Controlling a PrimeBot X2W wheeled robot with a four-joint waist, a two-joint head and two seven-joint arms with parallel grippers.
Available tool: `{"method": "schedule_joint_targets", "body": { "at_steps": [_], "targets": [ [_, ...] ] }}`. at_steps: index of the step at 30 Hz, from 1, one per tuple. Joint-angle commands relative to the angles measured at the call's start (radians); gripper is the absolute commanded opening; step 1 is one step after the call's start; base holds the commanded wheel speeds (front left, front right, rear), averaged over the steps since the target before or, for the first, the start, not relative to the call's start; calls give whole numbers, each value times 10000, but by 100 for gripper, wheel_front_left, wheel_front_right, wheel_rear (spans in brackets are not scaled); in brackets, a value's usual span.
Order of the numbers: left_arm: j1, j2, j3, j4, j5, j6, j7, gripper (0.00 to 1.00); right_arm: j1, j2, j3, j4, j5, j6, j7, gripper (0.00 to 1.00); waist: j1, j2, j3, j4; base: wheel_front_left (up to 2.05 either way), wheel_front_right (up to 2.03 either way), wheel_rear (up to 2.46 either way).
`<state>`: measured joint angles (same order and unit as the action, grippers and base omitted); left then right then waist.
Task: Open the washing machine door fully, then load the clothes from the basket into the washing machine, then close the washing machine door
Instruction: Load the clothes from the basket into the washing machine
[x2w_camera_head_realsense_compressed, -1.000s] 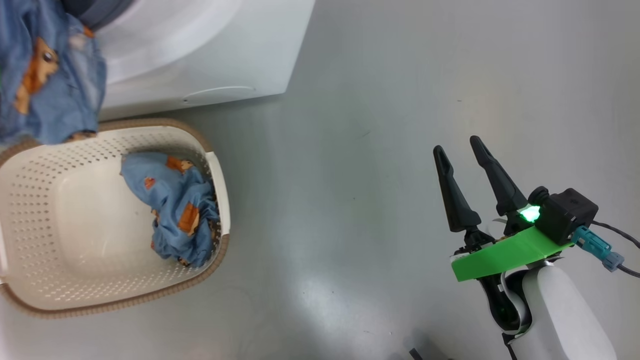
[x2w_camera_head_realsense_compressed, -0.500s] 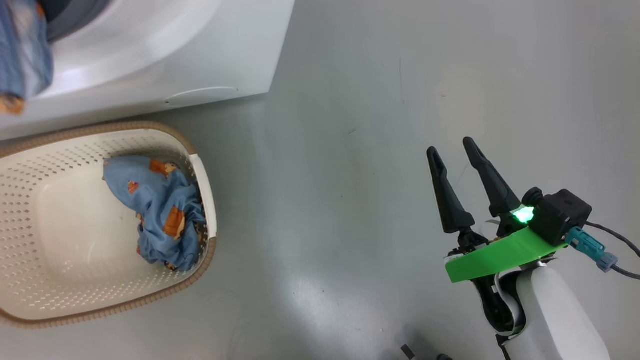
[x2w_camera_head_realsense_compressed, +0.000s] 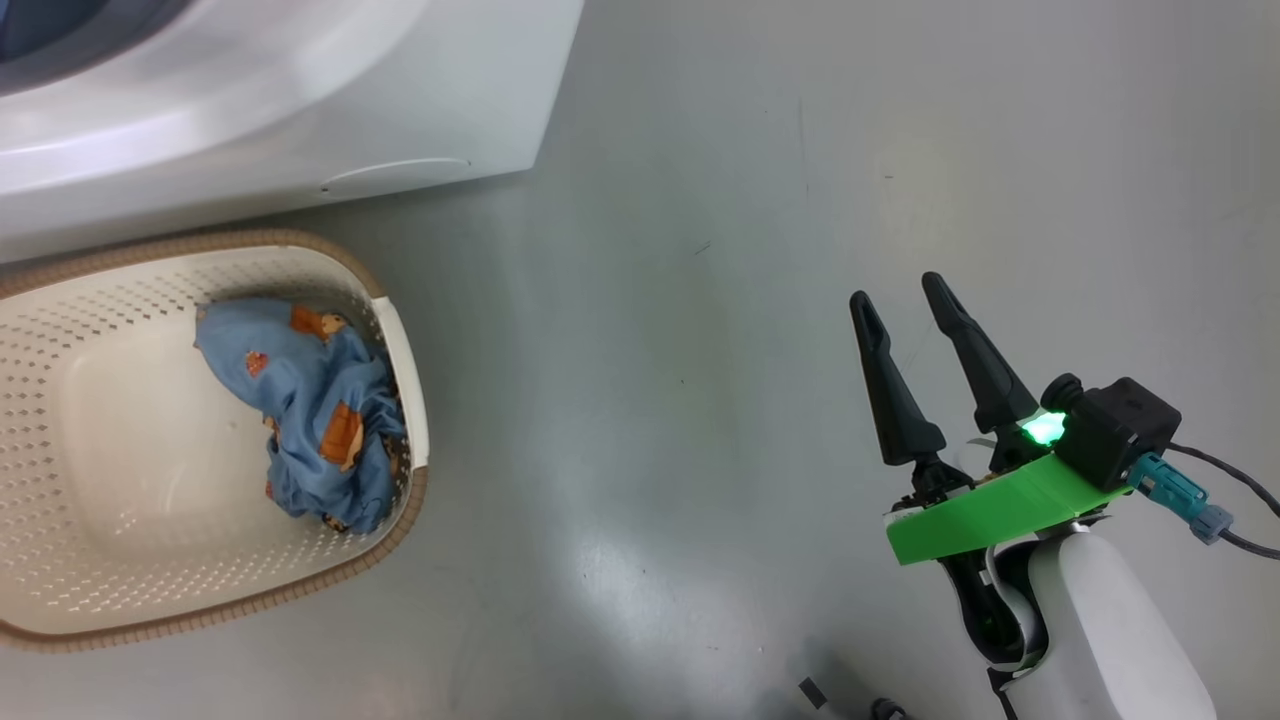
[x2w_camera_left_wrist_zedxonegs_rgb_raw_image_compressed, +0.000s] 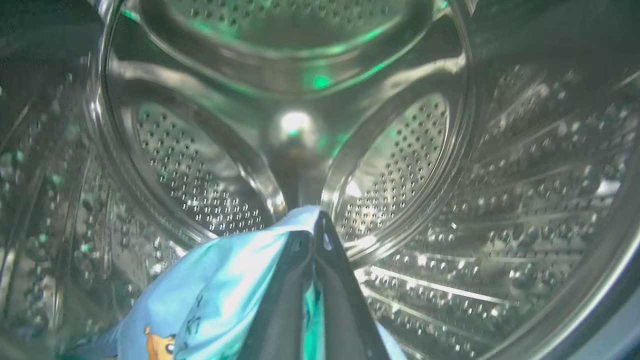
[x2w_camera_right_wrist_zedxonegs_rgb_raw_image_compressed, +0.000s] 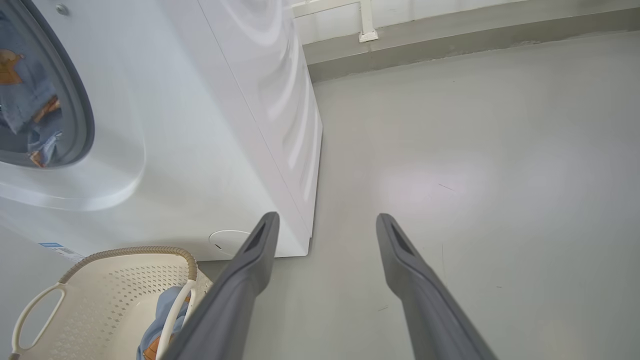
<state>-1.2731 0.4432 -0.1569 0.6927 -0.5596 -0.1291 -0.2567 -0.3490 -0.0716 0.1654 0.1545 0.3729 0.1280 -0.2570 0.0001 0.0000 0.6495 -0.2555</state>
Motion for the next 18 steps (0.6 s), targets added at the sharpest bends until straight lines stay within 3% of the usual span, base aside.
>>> {"method": "schedule_joint_targets", "body": {
  "at_steps": [1, 3, 4, 6, 18],
  "targets": [
    [134, 498, 166, -143, 93, -15, -51, 0, 86, 14, 214, -223, 74, 27, -48, 100, -1, 0, 10, 17, 0, 0, 0],
    [218, 424, 199, 101, 14, -15, -51, 4, 95, 16, 206, -226, 67, 27, -48, 100, -1, 0, 11, 47, 0, 0, 0],
    [255, 428, 97, 321, 41, -15, -51, 42, 100, 15, 203, -225, 62, 27, -48, 100, -1, 0, 7, 61, 0, 0, 0],
    [239, 426, -75, 808, 78, -15, -51, 100, 107, 6, 192, -218, 54, 27, -48, 100, -1, 0, -10, 90, 0, 0, 0],
    [47, 332, -743, 1677, -406, -15, -51, 100, 84, -33, 215, -200, 37, 27, -48, 100, -1, 0, -34, 226, 0, 0, 0]
  ]
}}
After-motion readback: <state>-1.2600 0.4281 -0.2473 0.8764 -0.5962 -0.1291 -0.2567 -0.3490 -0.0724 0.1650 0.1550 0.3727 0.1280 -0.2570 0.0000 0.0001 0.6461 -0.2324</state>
